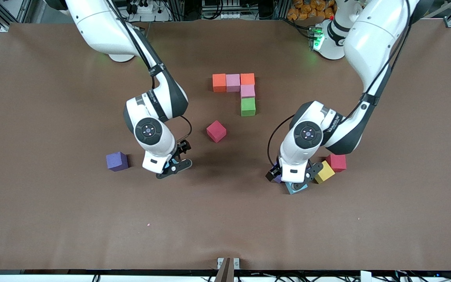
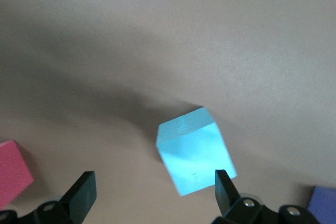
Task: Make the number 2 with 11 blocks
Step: 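Grasp the purple block with the left gripper while the right gripper grasps cyan, then place the purple block below the green block with the left gripper, then hold purple in place with the left gripper while the right gripper carries cyan, then release purple with the left gripper while the right gripper lowers cyan beside it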
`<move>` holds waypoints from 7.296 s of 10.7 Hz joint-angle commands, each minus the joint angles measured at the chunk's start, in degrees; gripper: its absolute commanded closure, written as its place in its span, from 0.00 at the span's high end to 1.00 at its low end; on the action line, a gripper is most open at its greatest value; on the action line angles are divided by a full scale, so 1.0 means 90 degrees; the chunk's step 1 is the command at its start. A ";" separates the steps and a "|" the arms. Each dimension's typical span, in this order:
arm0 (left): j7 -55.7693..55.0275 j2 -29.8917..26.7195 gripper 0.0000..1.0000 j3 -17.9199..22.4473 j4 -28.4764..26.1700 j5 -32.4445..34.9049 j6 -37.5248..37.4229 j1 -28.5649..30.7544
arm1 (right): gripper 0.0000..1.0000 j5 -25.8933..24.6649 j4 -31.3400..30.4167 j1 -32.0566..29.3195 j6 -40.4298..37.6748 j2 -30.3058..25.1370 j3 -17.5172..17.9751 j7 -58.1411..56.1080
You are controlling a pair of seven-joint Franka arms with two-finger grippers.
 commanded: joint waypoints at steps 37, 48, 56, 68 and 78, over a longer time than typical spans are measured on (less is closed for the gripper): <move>-0.9384 -0.1107 0.09 -0.1881 -0.2897 -0.0028 0.1022 -0.0883 | 0.44 0.0009 -0.1081 -0.0413 0.1796 0.0056 0.0121 -0.2677; -0.9726 -0.0794 0.07 -0.1822 -0.3212 0.0148 0.1776 -0.0912 | 0.44 -0.0020 -0.1575 0.0406 -0.0237 -0.1437 0.0141 -0.4327; -0.9736 -0.0687 0.07 -0.1803 -0.3358 0.0441 0.1776 -0.0863 | 0.45 -0.0059 -0.3432 0.1110 0.0612 -0.2522 0.0150 -0.4708; -0.9756 -0.0804 0.08 -0.1803 -0.3387 0.0665 0.1640 -0.0785 | 0.46 -0.0059 -0.3668 0.2292 0.1249 -0.2338 0.0150 -0.4376; -0.9717 -0.1583 1.00 -0.1851 -0.3319 0.0636 0.0966 -0.0766 | 0.49 -0.0069 -0.3991 0.1101 0.1063 -0.2777 0.0121 -0.5265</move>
